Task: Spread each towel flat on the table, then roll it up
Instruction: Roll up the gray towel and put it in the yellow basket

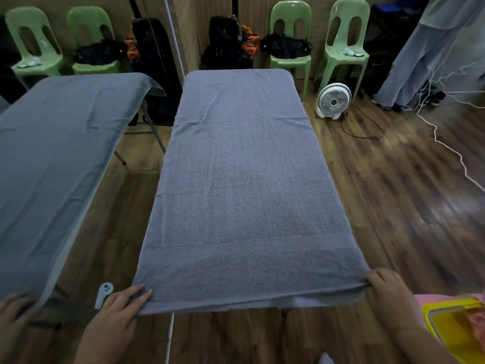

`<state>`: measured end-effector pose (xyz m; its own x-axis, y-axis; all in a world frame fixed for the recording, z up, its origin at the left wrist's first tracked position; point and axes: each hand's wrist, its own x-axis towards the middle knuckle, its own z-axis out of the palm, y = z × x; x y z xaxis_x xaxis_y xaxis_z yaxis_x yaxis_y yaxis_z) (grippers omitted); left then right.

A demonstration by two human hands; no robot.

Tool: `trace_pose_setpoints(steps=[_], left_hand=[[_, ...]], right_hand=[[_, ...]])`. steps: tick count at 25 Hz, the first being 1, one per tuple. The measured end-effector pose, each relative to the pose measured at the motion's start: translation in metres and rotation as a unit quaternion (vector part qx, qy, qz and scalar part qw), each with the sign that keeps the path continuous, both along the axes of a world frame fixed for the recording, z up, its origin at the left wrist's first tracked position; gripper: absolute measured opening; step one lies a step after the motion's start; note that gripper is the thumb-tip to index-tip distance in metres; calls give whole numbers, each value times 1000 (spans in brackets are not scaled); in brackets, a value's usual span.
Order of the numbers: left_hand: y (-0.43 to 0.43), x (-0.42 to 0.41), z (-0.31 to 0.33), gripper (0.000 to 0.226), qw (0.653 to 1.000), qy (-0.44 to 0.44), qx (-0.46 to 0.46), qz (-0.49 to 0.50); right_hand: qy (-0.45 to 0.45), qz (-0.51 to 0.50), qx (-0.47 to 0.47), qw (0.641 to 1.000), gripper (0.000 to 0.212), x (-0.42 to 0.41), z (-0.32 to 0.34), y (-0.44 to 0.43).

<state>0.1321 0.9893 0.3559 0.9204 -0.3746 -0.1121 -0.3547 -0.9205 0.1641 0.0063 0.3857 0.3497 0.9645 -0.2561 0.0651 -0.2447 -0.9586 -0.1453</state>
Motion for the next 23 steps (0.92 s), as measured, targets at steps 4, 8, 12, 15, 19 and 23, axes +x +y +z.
trace_pose_setpoints(steps=[4,8,12,15,19,23], left_hand=[[21,-9,-9,56,999,30,10,32],[30,-15,-3,47,999,-24,-40,-7],[0,29,22,33,985,-14,-102,137],[-13,74,25,22,979,15,-69,192],[-98,71,19,43,985,-102,-59,127],[-184,9,-15,55,984,-52,-88,-143]], right_hand=[[34,-56,49,997,4,-12,-1,1],[76,-52,64,994,20,-20,23,-7],[113,-28,85,990,19,44,55,-19],[104,-43,66,991,13,94,58,-23],[-22,84,-24,996,32,115,33,63],[18,311,36,949,55,89,-15,174]])
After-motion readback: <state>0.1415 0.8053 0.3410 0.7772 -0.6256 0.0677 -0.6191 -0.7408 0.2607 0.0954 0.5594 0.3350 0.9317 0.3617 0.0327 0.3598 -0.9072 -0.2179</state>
